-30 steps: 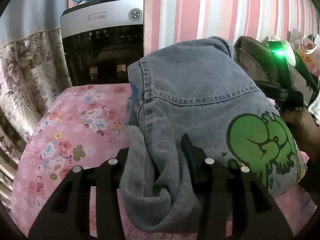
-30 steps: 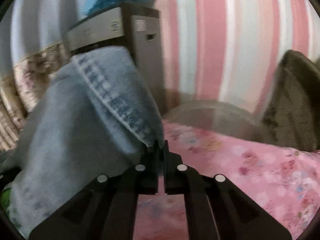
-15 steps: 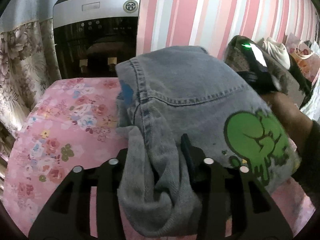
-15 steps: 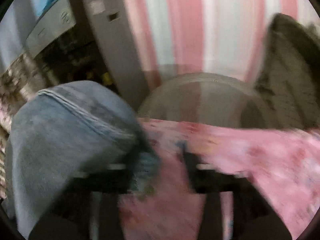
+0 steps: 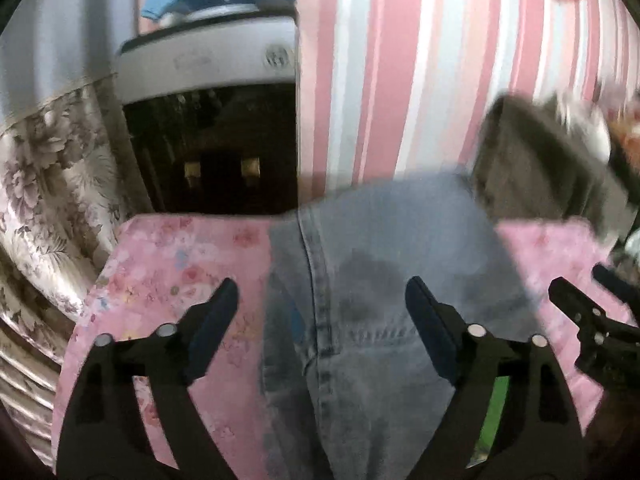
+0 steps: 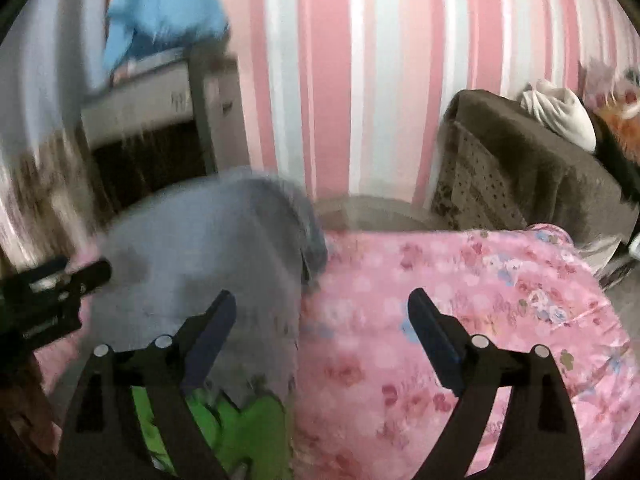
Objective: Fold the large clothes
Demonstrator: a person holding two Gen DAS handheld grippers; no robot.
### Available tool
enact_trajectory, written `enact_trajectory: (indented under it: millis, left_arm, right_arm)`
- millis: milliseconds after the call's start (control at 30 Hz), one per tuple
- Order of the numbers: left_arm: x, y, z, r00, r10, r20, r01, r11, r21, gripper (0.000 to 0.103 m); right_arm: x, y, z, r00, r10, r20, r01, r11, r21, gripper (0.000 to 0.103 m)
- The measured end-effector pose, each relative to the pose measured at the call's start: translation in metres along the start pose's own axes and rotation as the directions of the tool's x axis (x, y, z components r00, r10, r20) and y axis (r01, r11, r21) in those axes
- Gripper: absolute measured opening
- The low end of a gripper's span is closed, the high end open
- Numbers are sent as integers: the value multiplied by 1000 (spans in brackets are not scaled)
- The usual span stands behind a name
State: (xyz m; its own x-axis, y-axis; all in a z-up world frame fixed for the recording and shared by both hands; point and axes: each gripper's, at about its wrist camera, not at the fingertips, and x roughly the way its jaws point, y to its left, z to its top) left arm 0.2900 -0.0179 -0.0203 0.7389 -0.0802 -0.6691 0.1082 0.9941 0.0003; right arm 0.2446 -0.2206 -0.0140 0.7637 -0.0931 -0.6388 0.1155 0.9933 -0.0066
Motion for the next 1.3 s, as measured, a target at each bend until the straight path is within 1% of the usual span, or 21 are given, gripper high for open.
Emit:
enact_trajectory:
  millis: [33,100,133,167,200,267,367,433,500,567,600,633,700,767,833,933,1000,1067,1100,1167,1300]
  left_arm:
    - [14,0,-10,999,38,-30,-37,999,17,83]
    - [32,8,-25,997,37,-69,-37,999,0,84]
    - [38,11,-32,996,36,-81,-37,999,-12,85]
    - [43,13,-36,996,38,-80,-40,999,-25,89]
    - [46,13,-40,997,46,-67,-49,998,-37,92]
    - [53,8,-44,996,70,-51,-72,997,-21,94]
    - [63,4,-51,995,100,-20,-101,995,-19,95]
    - [67,7,-51,996,87,-29,-88,996,-33,96]
    - [65,7,-50,997,71,-28,-72,997,-36,95]
    - [60,14,-44,999,12,-53,-15,998,-57,92]
    - [50,19,-36,999,-3,-46,0,998,-67,89]
    - [37,24,-27,1000,-6,-19,5,997,-71,89]
    - [18,32,-4,999,-18,37,21,997,-75,94]
    - [13,30,16,998,-27,57,31,998,-63,98]
    - [20,25,36,998,-9,70,11,999,-31,99]
    - [54,11,52,999,-6,43,5,1000,23,99]
    - [81,6,51,1000,18,5,-18,999,38,99]
    - [105,2,44,998,39,-40,-37,998,51,100]
    - [116,0,38,997,47,-61,-43,998,55,100]
    - [129,-1,28,995,52,-80,-47,997,54,100]
    - [152,4,20,987,38,-159,-31,999,43,100]
  right_arm:
    - [13,6,-10,999,-25,-33,23,999,-43,89]
    - [26,13,-18,995,-101,-23,99,991,-95,100]
    - [29,15,-21,992,-123,-19,121,987,-109,100]
    - [37,16,-23,989,-141,-33,136,983,-125,100]
    - [43,18,-26,986,-155,-55,147,980,-136,100]
    - [59,19,-30,978,-182,-106,163,973,-164,100]
    - [69,7,-32,979,-115,-171,97,989,-109,100]
    - [71,2,-32,980,-88,-180,70,993,-99,100]
    - [69,-1,-33,985,-69,-156,56,995,-88,100]
    - [57,-6,-26,991,-25,-134,15,997,-73,100]
    - [49,-11,-18,994,-6,-106,0,998,-59,100]
    - [33,-20,-4,1000,16,-25,-17,999,-27,101]
    - [21,-28,19,996,61,59,-61,998,2,101]
    - [28,-26,46,994,67,89,-66,998,-16,101]
    - [45,-19,64,992,70,105,-66,997,-39,101]
    - [73,-5,76,993,64,96,-57,996,-72,101]
    - [98,6,70,998,25,54,-18,992,-124,101]
    - [127,11,61,999,-11,-47,4,989,-146,101]
    - [139,8,57,996,-11,-93,-1,991,-136,101]
    - [154,0,53,988,25,-153,-39,995,-88,101]
    - [166,7,54,977,25,-214,-52,991,-121,101]
